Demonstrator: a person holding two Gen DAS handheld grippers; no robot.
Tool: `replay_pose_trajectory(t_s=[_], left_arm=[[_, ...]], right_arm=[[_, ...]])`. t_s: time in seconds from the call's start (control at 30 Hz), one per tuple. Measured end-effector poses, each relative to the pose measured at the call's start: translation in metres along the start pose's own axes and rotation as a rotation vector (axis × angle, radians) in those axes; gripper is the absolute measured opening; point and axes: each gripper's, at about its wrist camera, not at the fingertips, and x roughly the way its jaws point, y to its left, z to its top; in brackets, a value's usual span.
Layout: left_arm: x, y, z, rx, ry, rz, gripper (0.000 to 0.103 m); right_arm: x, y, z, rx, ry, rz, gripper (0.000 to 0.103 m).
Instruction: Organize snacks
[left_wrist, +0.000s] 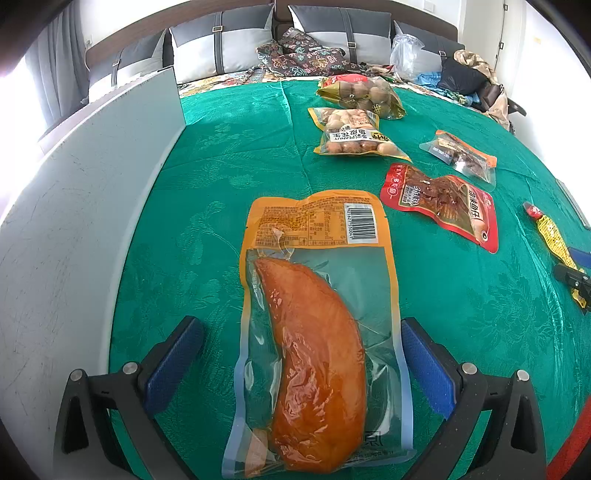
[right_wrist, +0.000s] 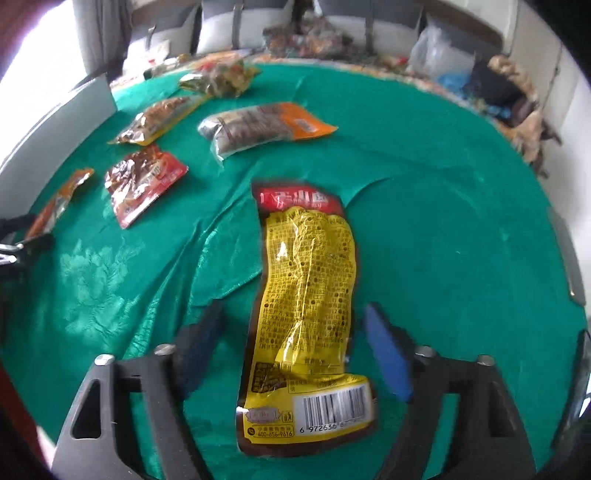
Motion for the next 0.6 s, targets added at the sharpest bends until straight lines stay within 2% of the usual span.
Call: replay_pose_trajectory(t_s=[0.07,0.13,0.6], left_arm=[[0.0,0.0001,0.0001,0.0,0.0,0.0,0.103],[0.0001,0.0003,0.0001,0.001,0.0,0.0,0.103],[0.0001,0.0002,0.0002,0.001,0.0,0.0,0.103]], right_arm=[[0.0019,-0.0054,-0.0037,0.054,-0.039,0.005,0.087],[0.0008,-0.0085,-0.0092,0.055,-0.063,-0.009,0.089],[0.0041,-0.0073,-0.0082,0.056,-0.062,-0.011,0.09]])
